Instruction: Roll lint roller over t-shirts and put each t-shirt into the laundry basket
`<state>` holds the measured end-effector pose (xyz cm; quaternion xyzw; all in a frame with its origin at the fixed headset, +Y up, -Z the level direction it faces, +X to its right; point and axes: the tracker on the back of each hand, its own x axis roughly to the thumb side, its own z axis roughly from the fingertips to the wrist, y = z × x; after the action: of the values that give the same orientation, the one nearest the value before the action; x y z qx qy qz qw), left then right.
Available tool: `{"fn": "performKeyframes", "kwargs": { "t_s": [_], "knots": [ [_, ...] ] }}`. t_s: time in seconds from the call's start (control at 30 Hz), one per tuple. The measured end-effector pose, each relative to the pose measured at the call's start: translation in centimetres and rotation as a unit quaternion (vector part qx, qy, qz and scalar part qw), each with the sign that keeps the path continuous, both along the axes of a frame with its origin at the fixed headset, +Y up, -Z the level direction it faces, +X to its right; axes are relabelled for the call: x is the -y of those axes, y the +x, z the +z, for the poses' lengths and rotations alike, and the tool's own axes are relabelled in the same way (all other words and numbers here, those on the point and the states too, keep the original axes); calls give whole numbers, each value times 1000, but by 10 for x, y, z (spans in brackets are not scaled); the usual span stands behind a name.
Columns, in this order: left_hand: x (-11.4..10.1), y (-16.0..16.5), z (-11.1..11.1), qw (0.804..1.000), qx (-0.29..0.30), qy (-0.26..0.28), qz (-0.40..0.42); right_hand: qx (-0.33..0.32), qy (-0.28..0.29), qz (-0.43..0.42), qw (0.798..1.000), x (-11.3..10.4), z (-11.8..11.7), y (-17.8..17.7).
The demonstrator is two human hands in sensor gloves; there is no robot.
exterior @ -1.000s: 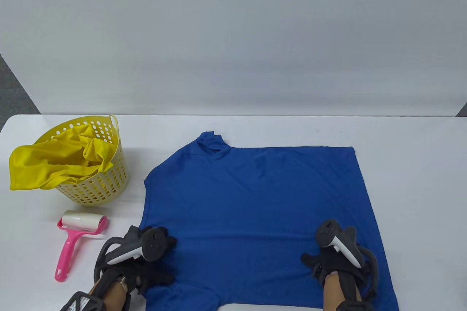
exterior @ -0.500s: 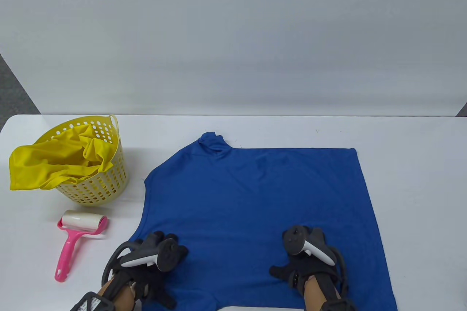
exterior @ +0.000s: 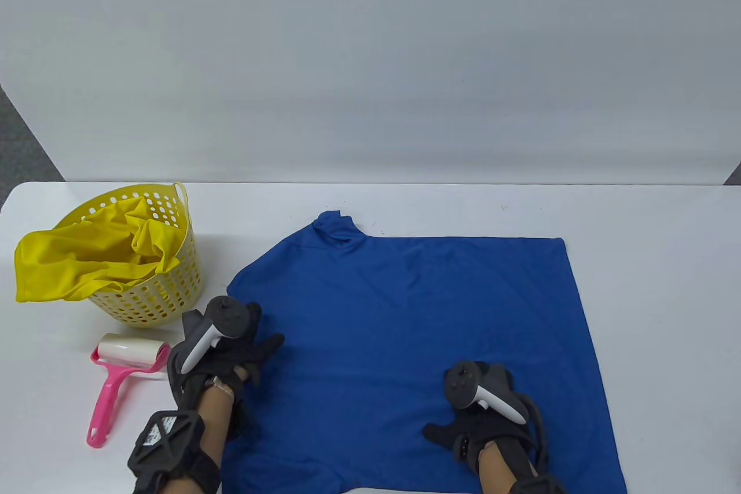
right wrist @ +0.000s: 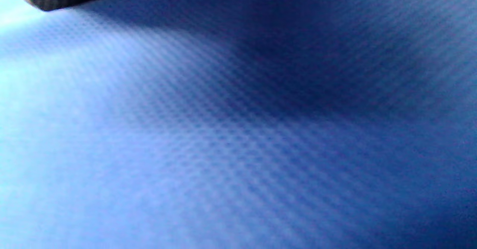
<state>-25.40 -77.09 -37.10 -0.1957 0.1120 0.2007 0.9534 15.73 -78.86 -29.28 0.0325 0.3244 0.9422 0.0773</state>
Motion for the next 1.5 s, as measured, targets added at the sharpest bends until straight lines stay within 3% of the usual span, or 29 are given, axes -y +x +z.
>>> {"fn": "performKeyframes", "kwargs": {
  "t_s": [0.1,0.2,0.27,0.37,0.43,0.5,0.57,0.67,0.73,0.77,0.83,0.9,1.0,1.03,1.1,1.17,1.23,1.3,1.33,1.4,1.5],
  "knots": [
    [8,2,-14,999,-14,-26,-31,3,6,12,1000,-1,1,-1],
    [18,-2,-22,998,-20,-55,13,4,9,17,1000,-1,0,-1],
    [20,-4,-22,999,-26,-16,42,5,7,14,1000,-1,0,-1],
    [15,-2,-22,999,-7,-6,37,3,5,10,1000,0,0,-2],
    [11,1,-19,995,14,25,91,3,5,9,1000,0,0,-2],
    [-5,16,-14,978,97,88,159,2,5,8,1000,1,0,-2],
    [-30,43,-3,955,224,119,157,3,3,3,1000,1,0,-1],
    [-54,89,27,914,384,81,103,3,2,2,1000,1,0,-2],
    [-56,122,60,865,500,12,28,3,1,1,1000,2,0,-1],
    [-54,129,69,852,524,-2,2,3,1,0,1000,2,0,-1],
    [-51,134,78,852,521,17,-57,3,0,1,1000,2,0,-1],
    [-50,126,70,874,478,49,-74,3,0,0,1000,2,0,-1],
    [-50,107,50,940,324,93,-45,3,0,0,1000,3,0,-1],
    [-46,106,47,951,290,104,-22,3,0,-1,1000,3,0,-1],
    [-37,116,46,952,293,82,-19,3,-1,-1,1000,3,0,-1],
    [-30,131,49,945,304,82,-87,1,-1,-3,1000,3,0,-1],
    [-27,141,49,936,327,91,-96,1,-1,-4,1000,3,0,0],
    [-25,143,48,920,384,74,19,1,-1,-4,1000,4,-1,0],
    [-26,142,49,901,419,56,93,1,-1,-5,1000,4,-1,0],
    [-35,138,58,875,464,48,133,0,-1,-6,1000,4,-1,0],
    [-56,129,72,861,503,50,47,-1,-2,-7,1000,4,-1,0]
  ]
}}
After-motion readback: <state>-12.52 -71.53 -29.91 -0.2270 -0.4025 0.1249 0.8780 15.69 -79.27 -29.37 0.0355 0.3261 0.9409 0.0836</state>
